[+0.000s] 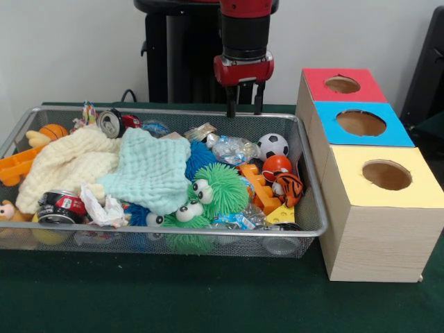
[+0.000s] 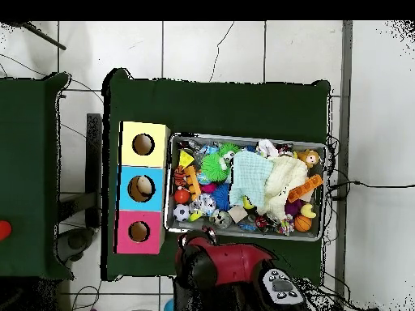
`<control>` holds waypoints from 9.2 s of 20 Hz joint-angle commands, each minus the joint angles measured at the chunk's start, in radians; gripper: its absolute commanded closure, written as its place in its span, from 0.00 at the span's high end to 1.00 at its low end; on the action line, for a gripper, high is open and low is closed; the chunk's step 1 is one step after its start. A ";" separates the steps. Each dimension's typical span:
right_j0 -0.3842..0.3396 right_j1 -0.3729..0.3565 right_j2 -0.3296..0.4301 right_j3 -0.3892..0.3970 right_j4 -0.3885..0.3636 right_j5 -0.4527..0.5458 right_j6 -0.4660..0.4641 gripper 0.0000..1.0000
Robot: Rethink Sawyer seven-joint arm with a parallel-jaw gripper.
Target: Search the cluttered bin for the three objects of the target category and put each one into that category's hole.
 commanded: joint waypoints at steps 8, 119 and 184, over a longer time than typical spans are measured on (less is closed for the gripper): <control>-0.051 -0.018 0.109 -0.196 0.083 0.171 0.095 1.00; -0.070 0.281 0.200 -0.473 -0.426 0.170 -0.008 1.00; -0.181 -0.055 0.364 -0.233 -0.264 0.412 -0.028 0.00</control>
